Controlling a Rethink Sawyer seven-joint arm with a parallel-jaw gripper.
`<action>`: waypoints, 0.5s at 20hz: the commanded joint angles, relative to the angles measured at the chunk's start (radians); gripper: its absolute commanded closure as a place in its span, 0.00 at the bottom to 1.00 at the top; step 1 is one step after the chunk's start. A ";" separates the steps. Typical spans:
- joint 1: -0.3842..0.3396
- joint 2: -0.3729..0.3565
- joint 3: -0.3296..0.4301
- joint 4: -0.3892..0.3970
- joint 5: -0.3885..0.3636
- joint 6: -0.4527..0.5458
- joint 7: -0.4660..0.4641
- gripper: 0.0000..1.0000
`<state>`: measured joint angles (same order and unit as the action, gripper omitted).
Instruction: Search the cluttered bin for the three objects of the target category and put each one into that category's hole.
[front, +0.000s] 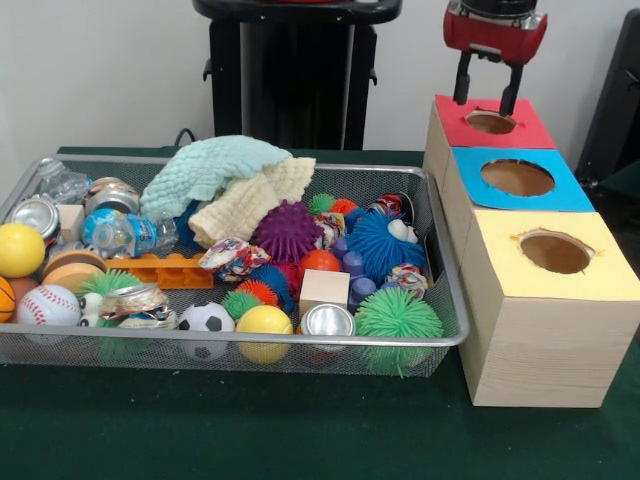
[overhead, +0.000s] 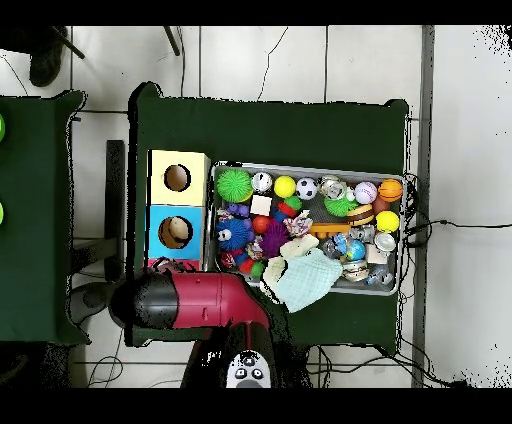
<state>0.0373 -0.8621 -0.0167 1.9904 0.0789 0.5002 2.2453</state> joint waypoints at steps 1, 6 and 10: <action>-0.063 0.034 0.051 -0.133 -0.057 0.017 -0.027 0.00; -0.122 0.023 0.071 -0.193 -0.072 0.101 -0.078 0.00; -0.161 0.022 0.083 -0.251 -0.080 0.159 -0.104 0.00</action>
<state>-0.0580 -0.8617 -0.0167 1.8779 0.0567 0.5204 2.2453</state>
